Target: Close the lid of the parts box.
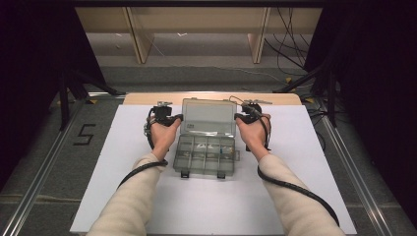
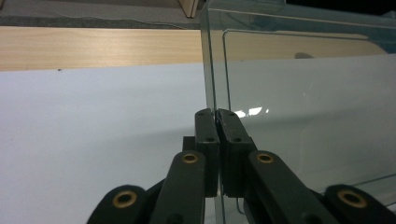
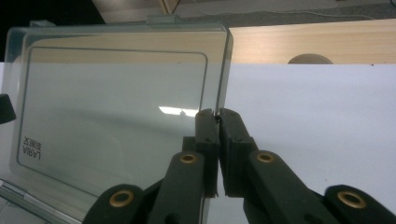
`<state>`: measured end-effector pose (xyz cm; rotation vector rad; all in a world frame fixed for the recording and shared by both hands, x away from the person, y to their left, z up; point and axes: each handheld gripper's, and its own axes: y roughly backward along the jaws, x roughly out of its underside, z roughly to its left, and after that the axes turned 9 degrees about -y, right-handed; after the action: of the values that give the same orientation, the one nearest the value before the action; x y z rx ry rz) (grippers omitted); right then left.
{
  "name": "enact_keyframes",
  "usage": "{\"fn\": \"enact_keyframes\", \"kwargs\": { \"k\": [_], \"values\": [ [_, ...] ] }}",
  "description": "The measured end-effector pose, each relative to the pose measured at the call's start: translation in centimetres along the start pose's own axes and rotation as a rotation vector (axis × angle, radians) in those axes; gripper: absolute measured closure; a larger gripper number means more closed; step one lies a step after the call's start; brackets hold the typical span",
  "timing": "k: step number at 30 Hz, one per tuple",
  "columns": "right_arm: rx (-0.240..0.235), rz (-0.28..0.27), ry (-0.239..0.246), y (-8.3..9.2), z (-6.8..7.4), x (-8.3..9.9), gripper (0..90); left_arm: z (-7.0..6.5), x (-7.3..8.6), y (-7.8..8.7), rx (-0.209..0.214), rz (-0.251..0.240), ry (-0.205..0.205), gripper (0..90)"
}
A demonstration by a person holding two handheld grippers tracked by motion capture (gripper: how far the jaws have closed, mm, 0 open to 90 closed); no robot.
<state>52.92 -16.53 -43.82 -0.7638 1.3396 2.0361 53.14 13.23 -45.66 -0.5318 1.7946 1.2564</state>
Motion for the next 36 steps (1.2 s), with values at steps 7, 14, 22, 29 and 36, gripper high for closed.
{"fn": "enact_keyframes", "kwargs": {
  "k": [7,14,22,29,36],
  "values": [
    [-0.008,-0.003,0.006,0.1,-0.1,-0.1,88.3,0.6,-0.3,-0.2,0.045,-0.033,0.049,83.2],
    [-0.017,-0.003,0.014,0.0,-0.1,-0.2,88.5,0.9,-0.8,-0.5,0.043,-0.011,0.048,86.3],
    [-0.006,-0.022,0.028,-0.2,0.2,-0.2,88.8,0.2,-0.6,0.2,-0.003,-0.037,0.007,87.5],
    [-0.016,-0.018,0.025,0.1,0.2,-0.4,88.2,-0.1,-0.6,0.5,-0.015,-0.050,0.004,88.3],
    [-0.020,-0.008,0.029,0.2,0.1,-0.7,84.9,-0.3,-0.5,0.6,-0.019,-0.059,0.008,88.9]
  ]
}}
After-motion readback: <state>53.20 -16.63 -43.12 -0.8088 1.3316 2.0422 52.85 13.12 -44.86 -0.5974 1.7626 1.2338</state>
